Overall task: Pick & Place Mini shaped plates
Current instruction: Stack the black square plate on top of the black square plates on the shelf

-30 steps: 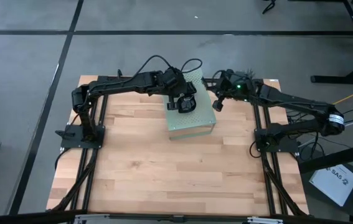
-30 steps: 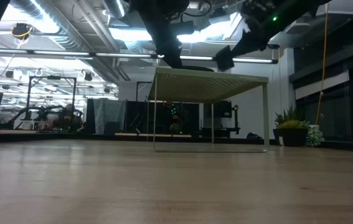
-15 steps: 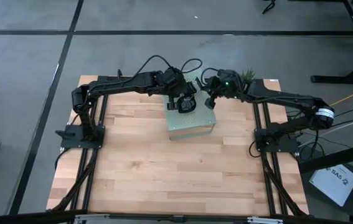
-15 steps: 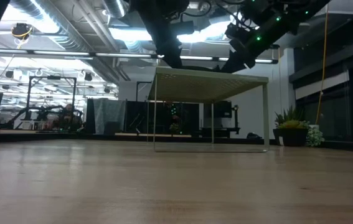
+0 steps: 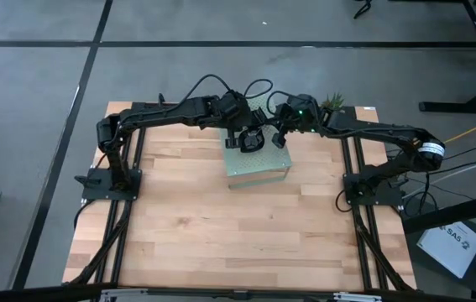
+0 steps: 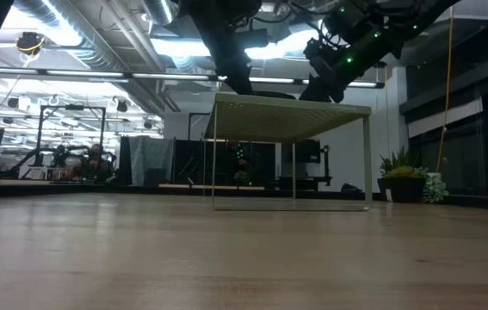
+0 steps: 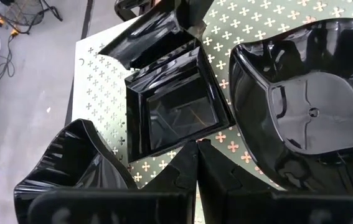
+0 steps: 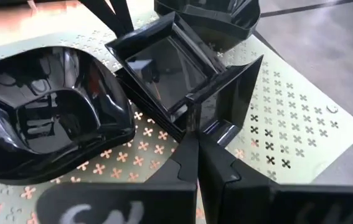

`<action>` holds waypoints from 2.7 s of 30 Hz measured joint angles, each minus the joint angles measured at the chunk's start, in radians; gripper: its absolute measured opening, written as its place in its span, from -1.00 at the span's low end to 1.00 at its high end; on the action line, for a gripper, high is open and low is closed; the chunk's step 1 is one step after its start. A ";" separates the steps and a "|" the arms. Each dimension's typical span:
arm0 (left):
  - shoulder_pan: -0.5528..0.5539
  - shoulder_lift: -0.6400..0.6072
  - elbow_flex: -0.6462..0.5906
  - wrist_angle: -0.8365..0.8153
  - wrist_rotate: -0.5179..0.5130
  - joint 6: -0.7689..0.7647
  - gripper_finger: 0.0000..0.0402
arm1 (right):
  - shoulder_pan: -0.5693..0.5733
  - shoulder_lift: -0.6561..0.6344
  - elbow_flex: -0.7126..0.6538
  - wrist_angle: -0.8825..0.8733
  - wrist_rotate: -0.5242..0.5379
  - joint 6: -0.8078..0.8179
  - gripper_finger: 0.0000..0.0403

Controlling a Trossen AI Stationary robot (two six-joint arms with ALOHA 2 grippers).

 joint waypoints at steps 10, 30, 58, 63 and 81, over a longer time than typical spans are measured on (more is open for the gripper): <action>0.003 0.000 0.000 0.036 0.024 0.000 -0.99 | 0.001 0.000 0.000 0.013 -0.017 0.007 -0.99; -0.010 -0.025 0.001 -0.045 -0.021 -0.026 -0.98 | 0.001 0.000 0.000 0.029 -0.020 0.006 -0.99; -0.023 -0.083 0.000 -0.013 -0.071 -0.064 -0.98 | 0.019 -0.060 0.000 0.022 0.064 -0.157 -0.99; -0.040 -0.084 0.000 -0.035 -0.074 -0.064 -0.99 | 0.075 -0.073 0.000 0.028 0.063 -0.346 -0.99; -0.061 -0.084 0.000 -0.030 -0.100 -0.138 -0.99 | 0.146 -0.040 0.000 0.080 0.209 -0.711 -0.96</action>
